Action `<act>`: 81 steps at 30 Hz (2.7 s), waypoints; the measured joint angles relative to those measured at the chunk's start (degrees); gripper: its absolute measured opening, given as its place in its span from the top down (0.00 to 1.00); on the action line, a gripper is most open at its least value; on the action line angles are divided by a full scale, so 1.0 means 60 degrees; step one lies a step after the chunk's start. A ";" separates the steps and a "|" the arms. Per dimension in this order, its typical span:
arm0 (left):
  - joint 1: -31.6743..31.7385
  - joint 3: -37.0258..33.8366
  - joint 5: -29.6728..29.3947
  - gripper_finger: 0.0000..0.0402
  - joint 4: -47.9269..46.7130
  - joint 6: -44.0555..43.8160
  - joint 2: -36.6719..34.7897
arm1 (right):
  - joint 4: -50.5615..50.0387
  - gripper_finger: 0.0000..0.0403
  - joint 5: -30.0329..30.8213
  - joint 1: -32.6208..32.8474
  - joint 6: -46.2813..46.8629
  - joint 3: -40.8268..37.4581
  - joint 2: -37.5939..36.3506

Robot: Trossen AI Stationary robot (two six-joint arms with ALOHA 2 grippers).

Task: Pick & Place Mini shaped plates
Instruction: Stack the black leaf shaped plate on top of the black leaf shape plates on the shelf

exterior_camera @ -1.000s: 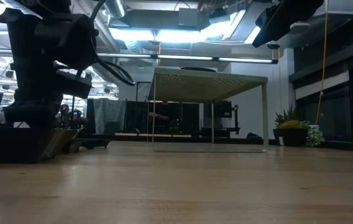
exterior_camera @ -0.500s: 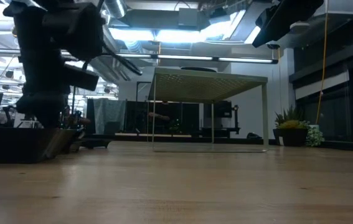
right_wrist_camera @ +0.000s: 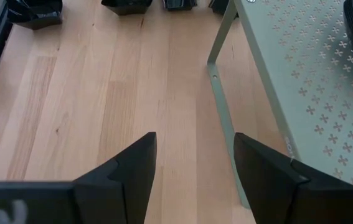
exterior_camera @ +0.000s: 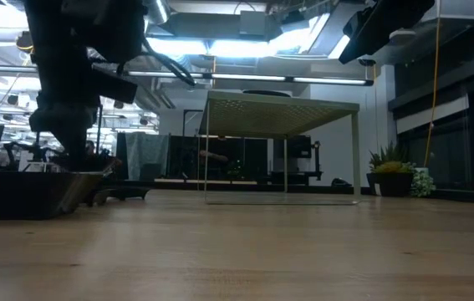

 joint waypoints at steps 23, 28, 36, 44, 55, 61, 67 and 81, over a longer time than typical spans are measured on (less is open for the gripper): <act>-0.1103 0.2054 -0.1281 1.00 -0.2067 -0.1870 -0.0004 | 0.0208 0.47 0.0001 0.0000 -0.0553 0.0000 0.0000; -0.1150 0.2660 -0.1678 1.00 -0.2233 -0.1863 -0.0004 | 0.0207 0.47 0.0004 0.0000 -0.0728 0.0000 0.0000; -0.1096 0.3559 -0.2522 1.00 -0.2244 -0.1545 -0.0004 | 0.0208 0.47 0.0004 0.0000 -0.0985 0.0000 0.0000; -0.0731 0.4494 -0.3018 1.00 -0.2223 -0.0465 -0.0004 | 0.0208 0.47 0.0004 0.0000 -0.1055 0.0000 0.0000; -0.0028 0.5426 -0.3225 1.00 -0.1752 0.1534 -0.0007 | 0.0208 0.47 0.0004 0.0000 -0.1064 0.0000 0.0000; 0.0341 0.5634 -0.3180 1.00 -0.0465 0.3176 -0.0011 | 0.0211 0.47 0.0004 0.0000 -0.1045 0.0000 0.0000; 0.0701 0.5638 -0.3029 1.00 0.1121 0.4862 -0.0011 | 0.0215 0.47 0.0004 0.0000 -0.0993 0.0000 0.0000; 0.1684 0.5638 -0.1926 1.00 0.4272 0.7550 -0.0011 | 0.0222 0.47 0.0004 0.0000 -0.0953 0.0000 0.0000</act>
